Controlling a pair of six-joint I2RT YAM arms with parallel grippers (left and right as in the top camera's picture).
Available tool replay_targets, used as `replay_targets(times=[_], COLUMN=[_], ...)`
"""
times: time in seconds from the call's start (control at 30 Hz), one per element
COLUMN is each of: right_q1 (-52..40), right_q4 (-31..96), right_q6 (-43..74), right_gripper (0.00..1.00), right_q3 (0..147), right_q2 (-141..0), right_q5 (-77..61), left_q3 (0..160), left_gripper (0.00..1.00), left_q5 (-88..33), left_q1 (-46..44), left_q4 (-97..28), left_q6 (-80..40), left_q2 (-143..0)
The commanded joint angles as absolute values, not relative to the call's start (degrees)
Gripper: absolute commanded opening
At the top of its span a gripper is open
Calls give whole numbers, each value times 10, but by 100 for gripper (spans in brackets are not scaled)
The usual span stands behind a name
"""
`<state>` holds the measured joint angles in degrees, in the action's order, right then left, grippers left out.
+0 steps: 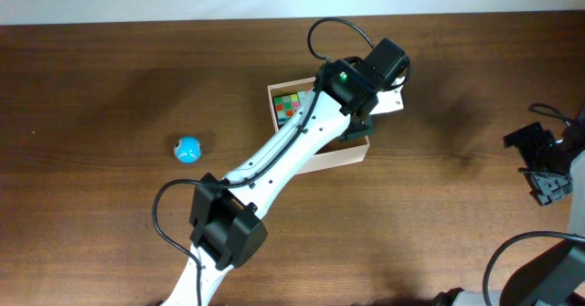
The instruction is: Pack container
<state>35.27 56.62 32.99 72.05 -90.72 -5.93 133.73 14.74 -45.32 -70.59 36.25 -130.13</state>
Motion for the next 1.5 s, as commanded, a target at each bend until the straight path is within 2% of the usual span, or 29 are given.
replay_targets(times=[0.0,0.27,0.7,1.07,1.23,1.47], right_q1=[352,352,352,352,352,352], right_q4=[566,566,566,566,566,566], right_q6=[328,328,328,328,328,328], right_gripper=[99,99,99,99,99,99], right_q3=[719,719,719,719,719,719], right_q2=[-908,-908,-908,-908,-908,-908], right_q5=[-60,-60,-60,-60,-60,-60], left_q3=[1348,1348,1348,1348,1348,1346], left_gripper=[87,87,85,84,75,75], left_q5=[138,135,132,111,99,81], left_q1=[-455,-449,-370,-340,-340,-340], left_q4=[-707,-675,-503,-504,-522,-539], left_q6=[364,340,337,333,321,304], left_q2=[-1302,-1302,-1306,-1351,-1360,-1380])
